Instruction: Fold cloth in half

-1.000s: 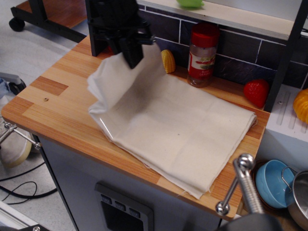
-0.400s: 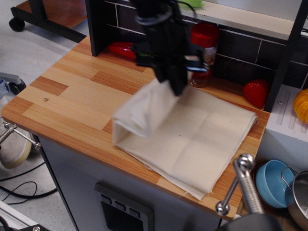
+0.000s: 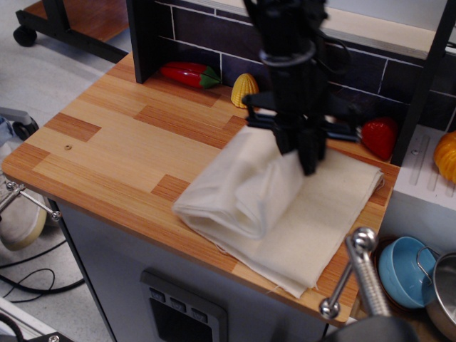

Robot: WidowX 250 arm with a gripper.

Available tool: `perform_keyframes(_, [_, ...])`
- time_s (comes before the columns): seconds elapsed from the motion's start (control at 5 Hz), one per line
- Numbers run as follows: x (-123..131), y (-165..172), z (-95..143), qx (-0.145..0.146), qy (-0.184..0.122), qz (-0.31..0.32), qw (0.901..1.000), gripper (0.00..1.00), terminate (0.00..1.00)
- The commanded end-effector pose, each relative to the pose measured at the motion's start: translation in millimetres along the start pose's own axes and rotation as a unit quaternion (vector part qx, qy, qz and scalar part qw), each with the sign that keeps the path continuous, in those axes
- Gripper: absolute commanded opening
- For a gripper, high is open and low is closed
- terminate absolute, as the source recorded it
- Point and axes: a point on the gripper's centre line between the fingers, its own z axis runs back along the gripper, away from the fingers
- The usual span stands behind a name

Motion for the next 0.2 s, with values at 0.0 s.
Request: perform_keyframes(0.0, [9.9,-4.8,13.9,-0.004,-0.026,-0.005,0.9996,1.00,1.00])
